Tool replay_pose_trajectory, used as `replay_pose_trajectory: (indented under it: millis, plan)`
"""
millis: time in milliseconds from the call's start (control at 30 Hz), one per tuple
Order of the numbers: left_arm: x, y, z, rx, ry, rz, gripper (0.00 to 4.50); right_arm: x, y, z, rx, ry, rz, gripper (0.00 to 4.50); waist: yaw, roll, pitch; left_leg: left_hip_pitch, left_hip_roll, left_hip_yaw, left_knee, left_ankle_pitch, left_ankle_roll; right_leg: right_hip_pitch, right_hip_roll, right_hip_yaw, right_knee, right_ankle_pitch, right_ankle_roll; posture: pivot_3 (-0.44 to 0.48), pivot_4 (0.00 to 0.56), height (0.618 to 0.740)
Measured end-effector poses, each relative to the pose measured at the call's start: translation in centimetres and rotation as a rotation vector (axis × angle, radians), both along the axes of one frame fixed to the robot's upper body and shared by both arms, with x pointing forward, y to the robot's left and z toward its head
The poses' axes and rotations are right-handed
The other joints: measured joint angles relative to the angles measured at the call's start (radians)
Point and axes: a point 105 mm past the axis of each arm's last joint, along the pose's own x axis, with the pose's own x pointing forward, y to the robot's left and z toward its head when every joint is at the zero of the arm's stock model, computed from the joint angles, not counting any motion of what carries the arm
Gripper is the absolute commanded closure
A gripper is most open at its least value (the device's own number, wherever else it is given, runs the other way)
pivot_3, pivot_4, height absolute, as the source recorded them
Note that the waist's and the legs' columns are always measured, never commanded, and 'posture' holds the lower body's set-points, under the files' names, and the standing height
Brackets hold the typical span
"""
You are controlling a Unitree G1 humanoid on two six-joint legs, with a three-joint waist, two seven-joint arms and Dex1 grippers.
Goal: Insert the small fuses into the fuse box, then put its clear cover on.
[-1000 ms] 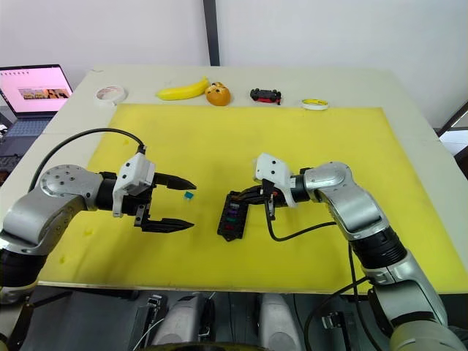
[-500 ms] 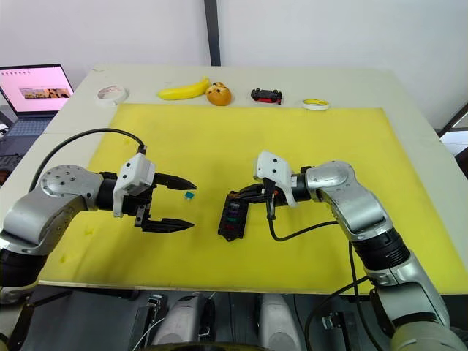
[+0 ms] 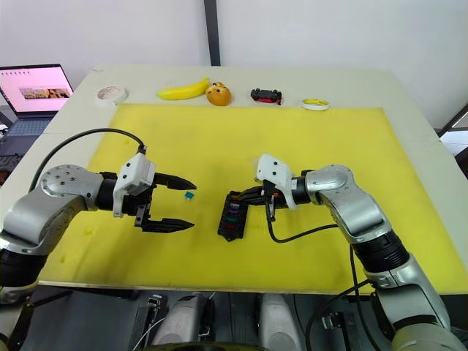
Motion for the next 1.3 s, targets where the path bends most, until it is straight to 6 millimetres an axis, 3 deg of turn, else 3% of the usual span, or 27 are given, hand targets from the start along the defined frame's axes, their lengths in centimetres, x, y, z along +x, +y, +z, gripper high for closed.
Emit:
replay_pose_trajectory:
  millis: [533,667,1067,1233,1300]
  plan:
    - [0.0,0.0,0.0,0.002,0.0,0.0,0.05,-0.1,0.1,-0.1,-0.015,0.002,-0.009,4.42,0.0,0.0,0.0,0.0,0.0,0.0,0.0,0.0,0.0,0.0,0.0,0.0,0.0,0.0,0.0,0.0,0.15,0.737]
    - [0.0,0.0,0.0,0.002,0.0,0.0,0.0,-0.3,0.2,0.0,-0.007,0.015,-0.005,3.09,0.0,0.0,0.0,0.0,0.0,0.0,0.0,0.0,0.0,0.0,0.0,0.0,0.0,0.0,0.0,0.0,0.15,0.737]
    - [0.1,0.0,-0.1,0.008,-0.004,0.005,0.0,-0.7,0.5,0.4,0.018,0.032,0.014,3.09,0.0,0.0,0.0,0.0,0.0,0.0,0.0,0.0,0.0,0.0,0.0,0.0,0.0,0.0,0.0,0.0,0.15,0.737]
    - [0.1,0.0,-0.1,0.008,-0.004,0.005,0.0,-0.4,0.6,2.4,0.094,-0.017,0.027,3.09,0.0,0.0,0.0,0.0,0.0,0.0,0.0,0.0,0.0,0.0,0.0,0.0,0.0,0.0,0.0,0.0,0.15,0.737]
    - [0.1,0.0,-0.1,0.008,-0.004,0.005,0.0,-0.4,0.6,2.9,0.117,-0.027,0.025,3.97,0.0,0.0,0.0,0.0,0.0,0.0,0.0,0.0,0.0,0.0,0.0,0.0,0.0,0.0,0.0,0.0,0.15,0.737]
